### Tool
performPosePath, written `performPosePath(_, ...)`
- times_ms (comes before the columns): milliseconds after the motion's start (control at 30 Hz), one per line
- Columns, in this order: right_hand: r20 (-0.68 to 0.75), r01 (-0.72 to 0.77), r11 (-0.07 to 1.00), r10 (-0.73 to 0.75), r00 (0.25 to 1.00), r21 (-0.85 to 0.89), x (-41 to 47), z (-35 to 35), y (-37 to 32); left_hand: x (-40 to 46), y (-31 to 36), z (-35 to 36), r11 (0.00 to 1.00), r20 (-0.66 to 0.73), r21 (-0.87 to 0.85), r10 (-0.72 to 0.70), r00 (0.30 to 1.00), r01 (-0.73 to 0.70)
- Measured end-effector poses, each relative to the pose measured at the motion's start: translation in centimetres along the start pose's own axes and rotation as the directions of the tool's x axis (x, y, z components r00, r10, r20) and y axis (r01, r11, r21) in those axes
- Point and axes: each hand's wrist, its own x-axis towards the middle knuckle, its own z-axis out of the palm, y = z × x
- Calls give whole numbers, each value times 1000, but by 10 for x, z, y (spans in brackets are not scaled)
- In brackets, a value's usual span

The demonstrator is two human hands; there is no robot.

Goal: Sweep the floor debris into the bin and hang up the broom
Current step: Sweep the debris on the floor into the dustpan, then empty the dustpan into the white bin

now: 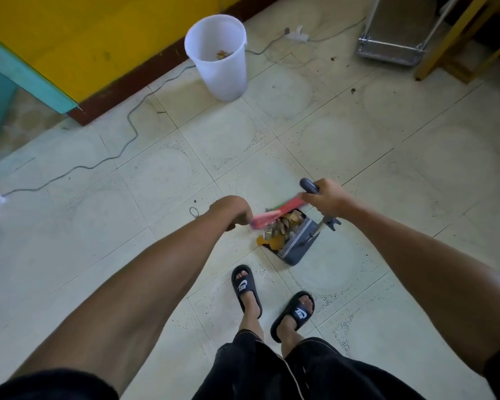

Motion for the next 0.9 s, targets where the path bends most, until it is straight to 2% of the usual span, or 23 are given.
performPosePath(133, -16, -37, 999, 38, 999, 17, 0, 2, -3, -9, 3, -7, 997, 101, -74, 30, 994, -22)
performPosePath(300, -35, -75, 995, 77, 996, 69, -4, 8, -5, -20, -2, -11, 999, 16, -25, 33, 999, -33)
performPosePath(500, -129, -95, 975, 122, 984, 200, -17, -4, -13, -44, -20, -22, 1000, -61, 13, 6, 998, -5)
performPosePath(767, -192, 73, 966, -24, 981, 250, -27, -38, -83, -111, -45, -71, 997, -252, -69, -53, 966, 36)
performPosePath(900, -265, 158, 974, -111, 958, 161, -28, -63, -122, -142, -60, -93, 990, -374, -129, -107, 921, 63)
